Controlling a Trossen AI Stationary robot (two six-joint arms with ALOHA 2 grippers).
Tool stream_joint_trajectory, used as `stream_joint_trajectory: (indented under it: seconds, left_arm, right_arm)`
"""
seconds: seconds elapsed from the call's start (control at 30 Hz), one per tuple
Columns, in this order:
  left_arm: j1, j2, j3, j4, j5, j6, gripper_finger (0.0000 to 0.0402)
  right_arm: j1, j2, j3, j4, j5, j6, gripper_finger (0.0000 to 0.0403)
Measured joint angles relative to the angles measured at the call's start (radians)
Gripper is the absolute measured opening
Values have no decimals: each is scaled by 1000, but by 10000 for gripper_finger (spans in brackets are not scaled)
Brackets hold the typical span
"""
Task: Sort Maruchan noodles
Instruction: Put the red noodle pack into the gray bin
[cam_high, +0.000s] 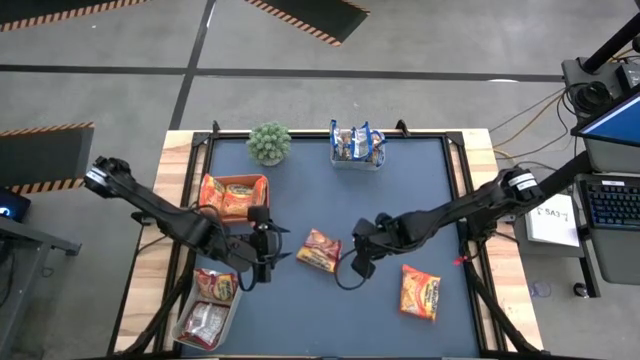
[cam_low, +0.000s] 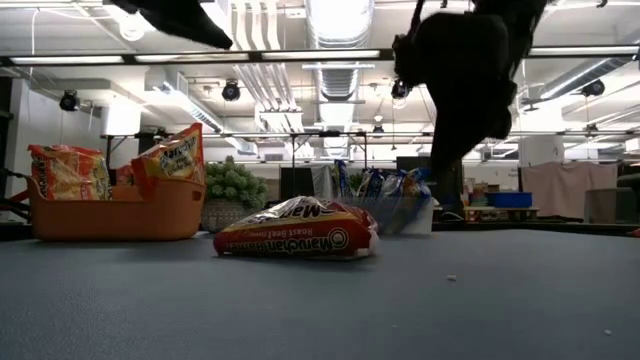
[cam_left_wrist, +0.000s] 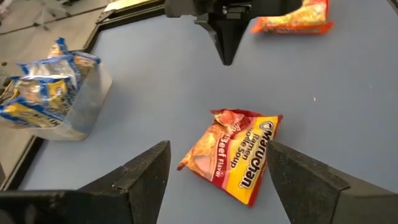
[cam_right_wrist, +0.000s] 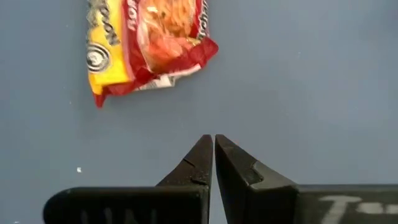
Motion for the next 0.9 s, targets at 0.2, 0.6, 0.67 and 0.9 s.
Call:
stream_joint_trajectory:
  seconds: [0.2, 0.6, 0.67, 0.9]
  left_arm:
    - [33, 0, -104, 160, 92, 47, 233]
    - [190, 0, -249, 359, 243, 56, 230]
    - [196, 9, -258, 394, 264, 54, 230]
    - [196, 127, -239, 460, 304, 53, 230]
  right_arm:
    - [-8, 4, -73, 160, -4, -4, 9]
    - [-23, 1, -144, 532, -52, -92, 9]
    - [-23, 2, -151, 589, -52, -93, 9]
    - [-9, 2, -153, 632, -52, -148, 9]
